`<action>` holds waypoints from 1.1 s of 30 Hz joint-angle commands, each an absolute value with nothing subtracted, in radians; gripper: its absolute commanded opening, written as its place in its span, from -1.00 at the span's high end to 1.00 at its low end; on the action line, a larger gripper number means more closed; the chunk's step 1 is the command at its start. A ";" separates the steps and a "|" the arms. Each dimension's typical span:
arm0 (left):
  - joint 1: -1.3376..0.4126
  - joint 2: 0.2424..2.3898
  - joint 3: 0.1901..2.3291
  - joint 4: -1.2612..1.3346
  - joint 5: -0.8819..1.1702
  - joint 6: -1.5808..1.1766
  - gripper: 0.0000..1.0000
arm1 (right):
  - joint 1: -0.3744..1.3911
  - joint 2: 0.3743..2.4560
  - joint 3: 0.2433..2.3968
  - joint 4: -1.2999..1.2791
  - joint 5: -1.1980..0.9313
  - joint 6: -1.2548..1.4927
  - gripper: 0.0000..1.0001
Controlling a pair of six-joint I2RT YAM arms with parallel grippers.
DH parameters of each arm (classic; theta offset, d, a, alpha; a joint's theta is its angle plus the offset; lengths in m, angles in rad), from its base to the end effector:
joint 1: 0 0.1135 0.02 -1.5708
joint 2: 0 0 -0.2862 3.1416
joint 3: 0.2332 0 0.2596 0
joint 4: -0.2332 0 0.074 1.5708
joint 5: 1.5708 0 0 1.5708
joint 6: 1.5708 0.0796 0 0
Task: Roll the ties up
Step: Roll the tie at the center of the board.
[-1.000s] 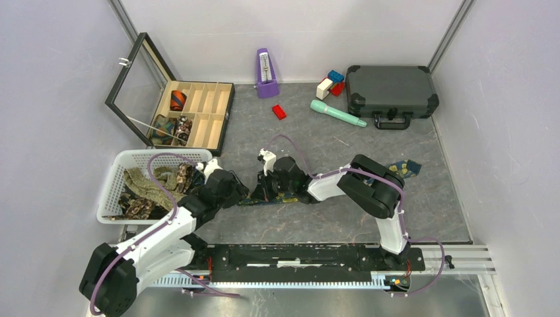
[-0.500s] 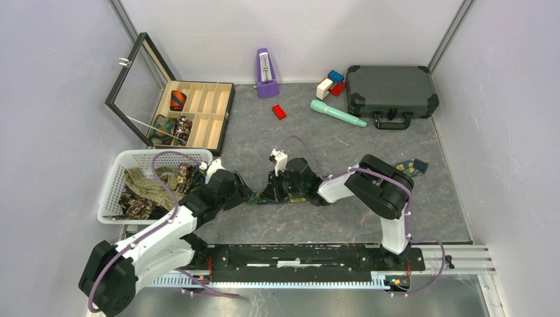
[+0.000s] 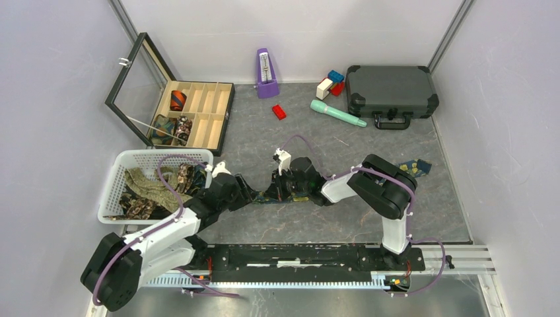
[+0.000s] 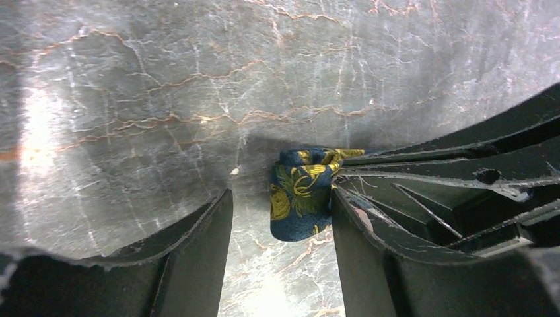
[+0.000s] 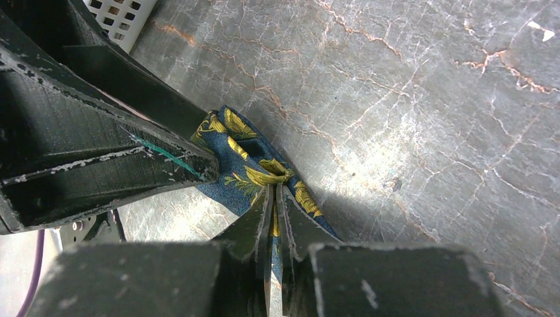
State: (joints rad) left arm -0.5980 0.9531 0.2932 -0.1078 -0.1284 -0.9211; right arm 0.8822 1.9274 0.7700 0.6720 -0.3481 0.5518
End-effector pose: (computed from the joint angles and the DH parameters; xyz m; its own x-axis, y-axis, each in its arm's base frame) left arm 0.1715 -0.1045 0.1332 -0.7312 -0.4574 -0.5061 -0.1653 0.8386 -0.5191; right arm 0.2383 0.3322 0.1051 -0.7335 -0.1158 -0.6698 -0.6259 0.4992 0.5992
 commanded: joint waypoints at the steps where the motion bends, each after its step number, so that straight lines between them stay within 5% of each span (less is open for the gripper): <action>1: -0.604 0.948 0.261 0.036 -0.075 -0.909 -0.25 | 0.877 1.942 0.741 0.601 -0.337 0.516 0.80; 15: -0.604 0.946 0.178 0.198 -0.046 -0.885 0.12 | 0.876 1.944 0.742 0.604 -0.344 0.513 0.80; 27: -0.605 0.969 0.185 0.206 -0.043 -0.851 0.88 | 0.876 1.920 0.779 0.571 -0.347 0.508 0.80; 33: -0.606 0.957 0.215 0.119 -0.085 -0.848 0.95 | 0.876 1.854 0.814 0.518 -0.352 0.501 0.60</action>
